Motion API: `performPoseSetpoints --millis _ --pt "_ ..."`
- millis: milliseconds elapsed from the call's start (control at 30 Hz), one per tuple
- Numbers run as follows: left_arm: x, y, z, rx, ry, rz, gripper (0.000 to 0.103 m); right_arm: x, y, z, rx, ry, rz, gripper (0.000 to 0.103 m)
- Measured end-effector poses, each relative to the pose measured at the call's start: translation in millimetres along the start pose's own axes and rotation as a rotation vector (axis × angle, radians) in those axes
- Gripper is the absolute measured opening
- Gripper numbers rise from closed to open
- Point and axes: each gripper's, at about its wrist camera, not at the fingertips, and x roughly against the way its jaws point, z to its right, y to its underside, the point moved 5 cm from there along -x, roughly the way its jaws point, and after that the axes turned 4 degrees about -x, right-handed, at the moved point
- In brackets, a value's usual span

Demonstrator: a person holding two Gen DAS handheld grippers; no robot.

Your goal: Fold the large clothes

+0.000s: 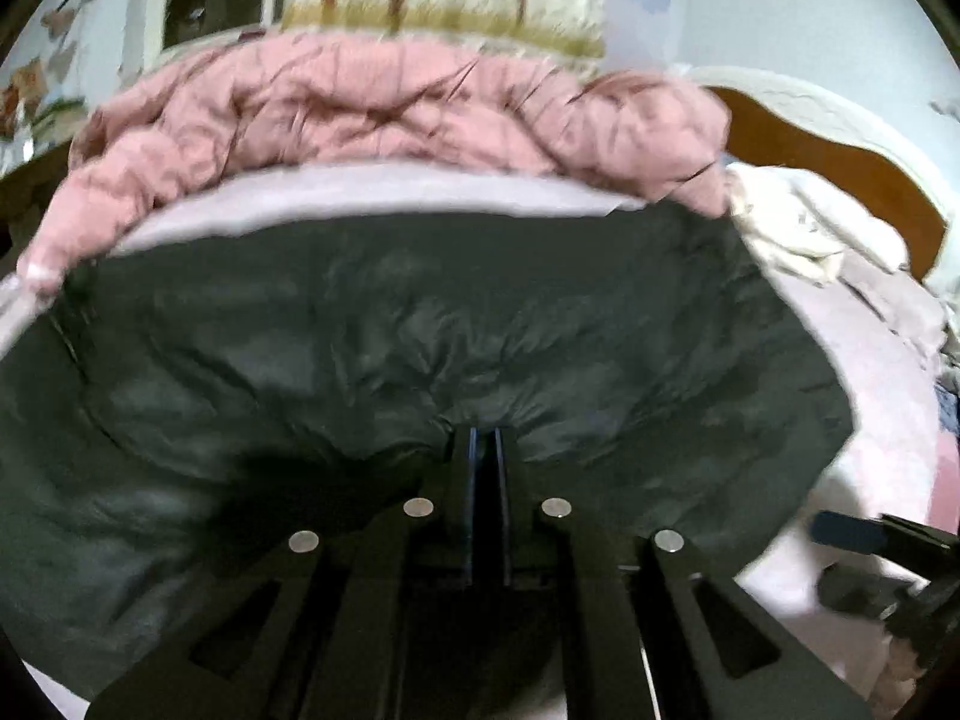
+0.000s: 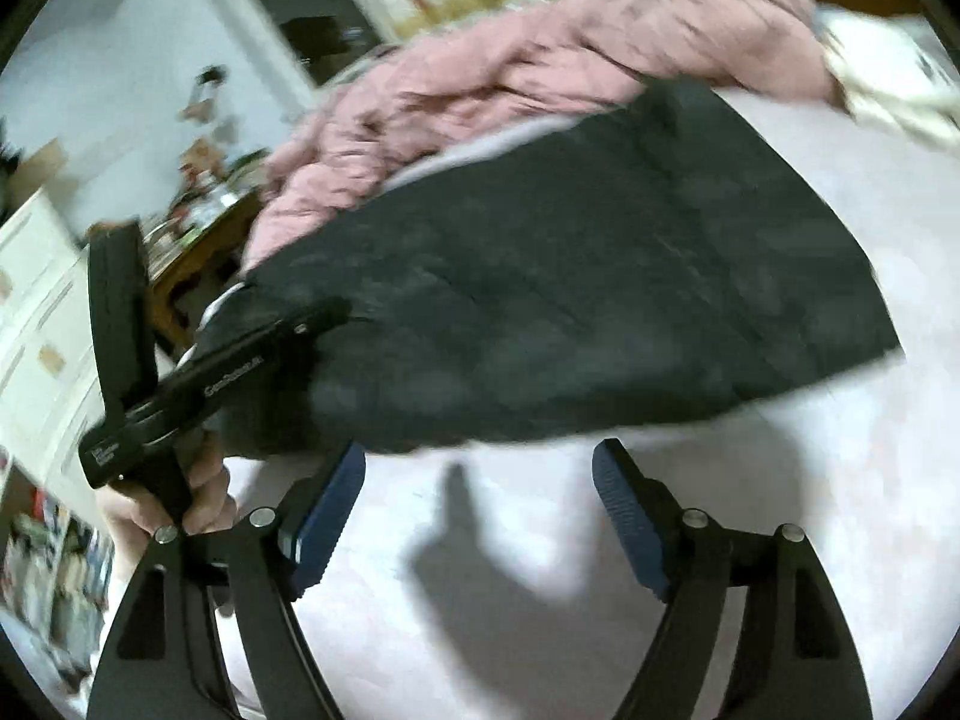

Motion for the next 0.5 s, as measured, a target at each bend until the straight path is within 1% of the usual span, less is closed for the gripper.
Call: performPoseSetpoints --millis 67,133,167,200,233,267,300,333,367,433,467,500 --pt "-13 5 -3 0.026 0.021 -0.035 0.006 -3 1 15 -0.05 0.036 -0.026 0.079" --pt "-13 5 -7 0.054 0.051 -0.038 0.006 1 -6 17 -0.066 0.012 -0.05 0.079" --pt "-12 7 -8 0.066 0.062 -0.037 0.006 5 -10 14 -0.059 0.008 -0.042 0.079" --pt "-12 8 -9 0.078 0.072 -0.037 0.006 10 -17 8 -0.043 0.006 -0.026 0.076" --pt "-11 8 -10 0.086 0.08 -0.033 0.006 15 -25 0 -0.023 0.0 -0.006 0.07" --pt "-9 8 -11 0.091 0.082 -0.023 0.006 19 -36 -11 -0.003 -0.03 -0.003 0.044" --pt "-7 8 -9 0.093 0.08 -0.014 0.006 19 -45 -21 0.011 -0.066 -0.021 0.02" --pt "-2 8 -10 0.1 0.079 0.001 0.006 16 -54 -33 0.024 -0.097 -0.05 0.011" --pt "3 7 -10 0.118 0.087 0.018 0.006 11 -63 -45 0.028 -0.11 -0.083 0.004" --pt "18 9 -7 0.163 0.146 0.044 0.005 -3 -80 -74 0.055 -0.12 -0.125 0.004" --pt "24 10 -5 0.163 0.145 0.042 0.005 -9 -85 -84 0.073 -0.108 -0.136 0.004" --pt "29 12 -2 0.149 0.111 0.041 0.005 -18 -90 -96 0.087 -0.076 -0.149 0.004"
